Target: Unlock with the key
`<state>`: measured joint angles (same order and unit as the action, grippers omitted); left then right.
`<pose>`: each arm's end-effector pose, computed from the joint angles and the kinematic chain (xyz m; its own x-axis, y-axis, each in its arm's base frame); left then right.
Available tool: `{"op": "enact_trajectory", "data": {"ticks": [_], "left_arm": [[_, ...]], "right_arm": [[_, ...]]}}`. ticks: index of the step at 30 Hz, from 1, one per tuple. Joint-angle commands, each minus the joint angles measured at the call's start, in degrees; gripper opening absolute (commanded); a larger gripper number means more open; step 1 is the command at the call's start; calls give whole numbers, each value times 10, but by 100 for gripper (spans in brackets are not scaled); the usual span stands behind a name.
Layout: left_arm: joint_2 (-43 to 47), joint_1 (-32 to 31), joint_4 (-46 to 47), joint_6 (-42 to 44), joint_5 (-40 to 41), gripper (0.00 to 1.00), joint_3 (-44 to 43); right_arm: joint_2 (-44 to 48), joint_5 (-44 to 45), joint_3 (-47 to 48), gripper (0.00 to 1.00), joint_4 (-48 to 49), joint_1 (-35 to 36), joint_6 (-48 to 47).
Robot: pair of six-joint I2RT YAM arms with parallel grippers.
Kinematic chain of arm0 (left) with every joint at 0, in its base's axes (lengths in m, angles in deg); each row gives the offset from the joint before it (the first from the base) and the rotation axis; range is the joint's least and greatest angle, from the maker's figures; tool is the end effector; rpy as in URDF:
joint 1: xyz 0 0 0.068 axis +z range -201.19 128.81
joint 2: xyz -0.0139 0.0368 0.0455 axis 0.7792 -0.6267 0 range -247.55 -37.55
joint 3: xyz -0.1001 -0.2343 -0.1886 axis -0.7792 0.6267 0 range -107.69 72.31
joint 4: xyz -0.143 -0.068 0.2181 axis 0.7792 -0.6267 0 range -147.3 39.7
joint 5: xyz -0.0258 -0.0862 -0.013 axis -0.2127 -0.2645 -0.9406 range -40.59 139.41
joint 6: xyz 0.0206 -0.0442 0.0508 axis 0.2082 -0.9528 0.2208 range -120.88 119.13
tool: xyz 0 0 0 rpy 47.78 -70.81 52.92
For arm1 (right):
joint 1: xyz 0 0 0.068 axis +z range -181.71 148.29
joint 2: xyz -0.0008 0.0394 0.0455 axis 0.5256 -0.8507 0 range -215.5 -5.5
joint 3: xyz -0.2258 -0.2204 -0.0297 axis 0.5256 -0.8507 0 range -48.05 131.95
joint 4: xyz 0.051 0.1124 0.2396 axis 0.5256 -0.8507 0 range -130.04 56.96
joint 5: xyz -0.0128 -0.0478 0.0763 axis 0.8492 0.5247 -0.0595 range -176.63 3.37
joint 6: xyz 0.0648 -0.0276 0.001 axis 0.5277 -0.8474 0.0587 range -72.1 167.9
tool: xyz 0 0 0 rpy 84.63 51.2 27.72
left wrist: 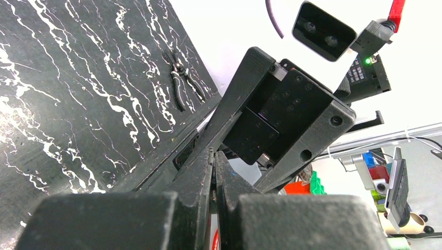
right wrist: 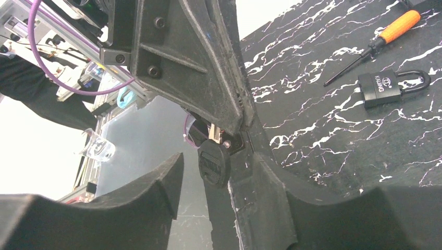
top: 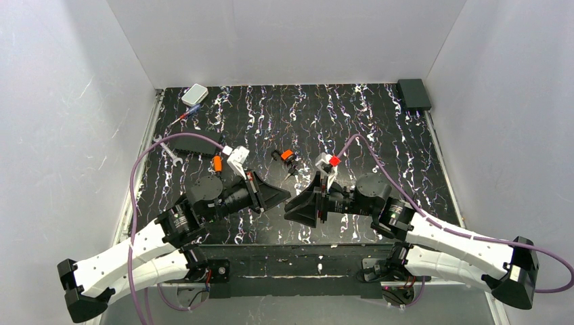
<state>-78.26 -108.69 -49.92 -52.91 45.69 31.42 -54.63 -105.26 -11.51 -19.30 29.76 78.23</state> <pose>0.0883 -0.1456 0.3775 -0.6878 -0.3846 -0.6156 0.5433 0.2897 -0.7880 0.0825 0.1904 0.3532 -0.4891 0.1020 -0.8662 -0.8551 0.1396 0.4993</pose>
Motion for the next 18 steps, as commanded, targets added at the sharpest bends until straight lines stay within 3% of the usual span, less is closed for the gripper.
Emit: {"op": "enact_trajectory", "data": {"ticks": [1, 15, 18], "left_arm": [[13, 1, 13, 9, -5, 0, -11], [19, 1, 1, 10, 23, 0, -7], [23, 2, 0, 7, 38, 0, -2]], "right_arm": [[2, -9, 1, 54, 34, -6, 2], [-7, -11, 0, 20, 37, -7, 4], [-4, -7, -2, 8, 38, -7, 4]]}}
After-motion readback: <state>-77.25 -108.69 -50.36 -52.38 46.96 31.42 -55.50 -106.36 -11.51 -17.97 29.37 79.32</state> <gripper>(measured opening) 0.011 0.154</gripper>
